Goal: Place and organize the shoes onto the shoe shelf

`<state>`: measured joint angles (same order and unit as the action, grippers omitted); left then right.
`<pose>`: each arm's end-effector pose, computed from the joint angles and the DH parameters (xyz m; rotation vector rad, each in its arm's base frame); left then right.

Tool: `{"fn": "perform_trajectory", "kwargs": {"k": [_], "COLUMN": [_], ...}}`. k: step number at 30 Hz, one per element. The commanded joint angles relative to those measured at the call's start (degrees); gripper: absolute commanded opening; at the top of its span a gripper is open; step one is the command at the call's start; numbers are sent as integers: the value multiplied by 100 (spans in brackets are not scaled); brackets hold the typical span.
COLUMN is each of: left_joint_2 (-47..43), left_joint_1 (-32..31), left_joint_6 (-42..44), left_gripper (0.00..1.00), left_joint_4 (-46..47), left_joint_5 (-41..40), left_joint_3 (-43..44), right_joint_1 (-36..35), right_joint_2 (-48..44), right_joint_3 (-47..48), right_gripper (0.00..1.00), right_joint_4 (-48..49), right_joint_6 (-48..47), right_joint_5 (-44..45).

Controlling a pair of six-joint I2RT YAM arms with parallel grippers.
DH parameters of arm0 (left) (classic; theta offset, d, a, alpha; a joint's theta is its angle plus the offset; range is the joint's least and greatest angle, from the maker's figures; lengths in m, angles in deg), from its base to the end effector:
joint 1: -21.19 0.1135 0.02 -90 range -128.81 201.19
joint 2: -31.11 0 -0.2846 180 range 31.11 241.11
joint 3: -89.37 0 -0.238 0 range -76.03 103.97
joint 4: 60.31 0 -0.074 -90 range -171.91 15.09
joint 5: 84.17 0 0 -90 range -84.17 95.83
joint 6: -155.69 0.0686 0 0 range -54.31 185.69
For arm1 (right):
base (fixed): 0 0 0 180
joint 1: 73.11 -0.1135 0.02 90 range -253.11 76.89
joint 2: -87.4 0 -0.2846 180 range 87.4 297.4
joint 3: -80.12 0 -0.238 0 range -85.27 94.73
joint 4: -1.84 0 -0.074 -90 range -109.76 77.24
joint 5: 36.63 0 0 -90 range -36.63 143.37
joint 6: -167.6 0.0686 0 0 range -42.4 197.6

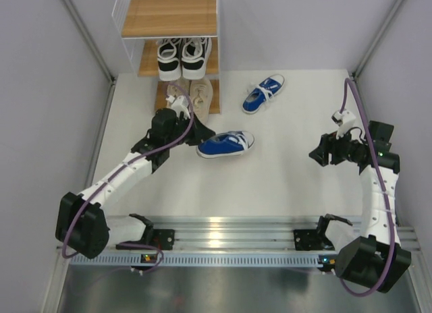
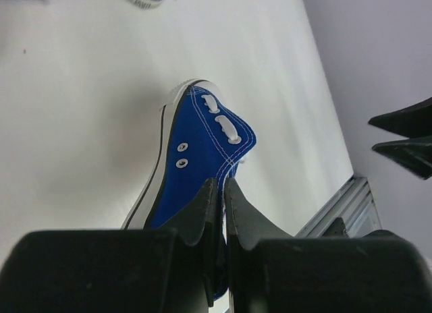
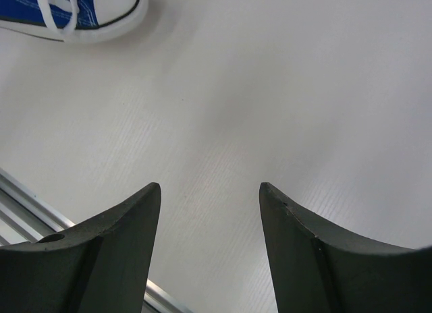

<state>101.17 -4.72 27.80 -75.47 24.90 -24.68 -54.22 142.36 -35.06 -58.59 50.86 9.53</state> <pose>0.2523 -0.1475 0.3182 0.0287 2.0362 -1.0467 0.1758 -0.0099 0.2919 -0.4637 2.1576 0.5067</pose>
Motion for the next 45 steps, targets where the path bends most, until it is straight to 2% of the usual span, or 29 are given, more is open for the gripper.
{"fn": "perform_trajectory", "kwargs": {"k": [1,8,13,18,21,28,34,37,45], "left_joint_2": [33,-45,165,604,816,817,509,526,1087], "left_joint_1": [-2,-221,-406,-652,-836,-1083,-1109,-1109,-1127], "left_joint_6": [-79,676,1011,1380,1582,1785,1986,2057,2119], "left_gripper": [0,0,0,32,38,47,50,53,43], "left_joint_4": [1233,1286,795,-222,-567,-1043,-1192,-1359,-1430], "left_joint_5": [273,27,-114,-324,-798,-1756,-1845,-2135,-2179], "left_joint_3": [-423,-1407,-1541,-1181,-979,-811,-846,-829,-750], "right_joint_1": [70,70,70,70,70,70,70,70,62], "right_joint_2": [-143,-126,-117,-99,-99,-108,-91,-64,6], "right_joint_3": [-56,-56,-56,-29,-3,6,6,15,58], "right_gripper": [61,61,61,61,61,60,61,61,60], "right_joint_4": [188,205,214,188,179,153,153,179,188], "right_joint_6": [11,11,11,11,2,-24,-24,-24,-24], "right_joint_5": [-99,-99,-108,-99,-99,-90,-90,-108,-143]}}
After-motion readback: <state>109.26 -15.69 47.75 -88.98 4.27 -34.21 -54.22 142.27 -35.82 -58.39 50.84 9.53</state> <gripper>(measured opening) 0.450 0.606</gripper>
